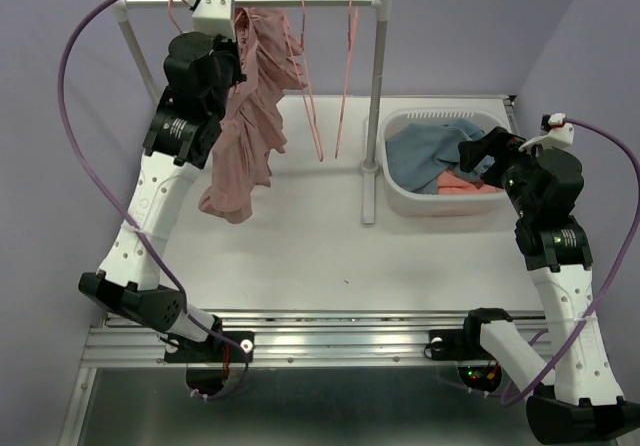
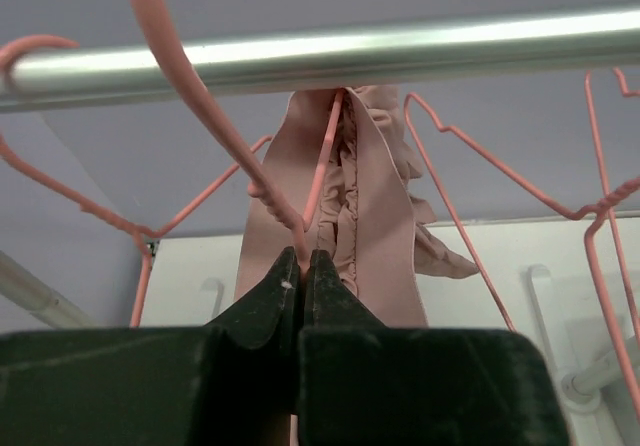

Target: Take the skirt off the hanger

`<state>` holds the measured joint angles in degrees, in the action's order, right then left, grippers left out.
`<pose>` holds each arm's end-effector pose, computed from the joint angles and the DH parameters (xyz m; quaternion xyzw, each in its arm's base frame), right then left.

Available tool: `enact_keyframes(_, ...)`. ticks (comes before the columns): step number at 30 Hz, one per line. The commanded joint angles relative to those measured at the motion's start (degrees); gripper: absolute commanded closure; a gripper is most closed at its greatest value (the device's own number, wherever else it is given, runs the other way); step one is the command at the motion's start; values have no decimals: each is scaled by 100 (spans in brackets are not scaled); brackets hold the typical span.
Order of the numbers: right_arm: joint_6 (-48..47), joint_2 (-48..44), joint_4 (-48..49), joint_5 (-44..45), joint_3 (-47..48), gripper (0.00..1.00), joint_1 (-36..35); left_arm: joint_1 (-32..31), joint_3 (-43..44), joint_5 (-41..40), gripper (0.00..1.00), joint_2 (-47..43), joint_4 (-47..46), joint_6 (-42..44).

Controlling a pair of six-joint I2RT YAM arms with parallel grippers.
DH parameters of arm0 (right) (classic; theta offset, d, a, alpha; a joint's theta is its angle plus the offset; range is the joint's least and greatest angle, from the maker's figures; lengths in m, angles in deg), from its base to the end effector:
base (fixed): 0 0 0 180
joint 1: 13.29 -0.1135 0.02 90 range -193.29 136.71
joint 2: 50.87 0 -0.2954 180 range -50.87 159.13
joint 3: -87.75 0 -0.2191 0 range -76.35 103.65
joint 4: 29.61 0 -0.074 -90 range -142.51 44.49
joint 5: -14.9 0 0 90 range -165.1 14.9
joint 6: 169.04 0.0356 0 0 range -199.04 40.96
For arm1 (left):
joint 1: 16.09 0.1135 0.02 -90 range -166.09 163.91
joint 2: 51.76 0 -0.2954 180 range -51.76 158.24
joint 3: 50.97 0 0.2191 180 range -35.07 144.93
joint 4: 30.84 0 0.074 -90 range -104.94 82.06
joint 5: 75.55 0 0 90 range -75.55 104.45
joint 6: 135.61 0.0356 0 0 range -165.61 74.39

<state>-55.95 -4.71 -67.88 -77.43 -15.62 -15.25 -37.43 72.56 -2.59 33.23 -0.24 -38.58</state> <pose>0.1127 0.0053 0.4228 0.1250 0.7431 0.1575 0.6383 0.2577 -0.0895 0.5592 0.0507 0.6568 0.0036 0.7523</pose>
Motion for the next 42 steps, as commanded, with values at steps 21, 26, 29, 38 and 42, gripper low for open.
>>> enact_keyframes(21,-306,-273,-110,-1076,-534,0,-33,-1100,-4634,-468,100,-3548,-539,-2809)
enact_keyframes(26,-288,-405,180,-2033,-1281,0,-33,-1285,-5533,-859,100,-4061,207,-4357)
enact_keyframes(29,-472,-458,154,-2728,-1642,0,-277,-1293,-5613,-1318,100,-3807,744,-5121)
enact_keyframes(38,-393,138,664,-592,-2092,0,-3571,-1355,-5658,-1889,100,-2710,516,-5958)
enact_keyframes(42,-428,851,882,580,-1916,0,-4979,-1355,-5228,-2269,100,-2059,884,-6423)
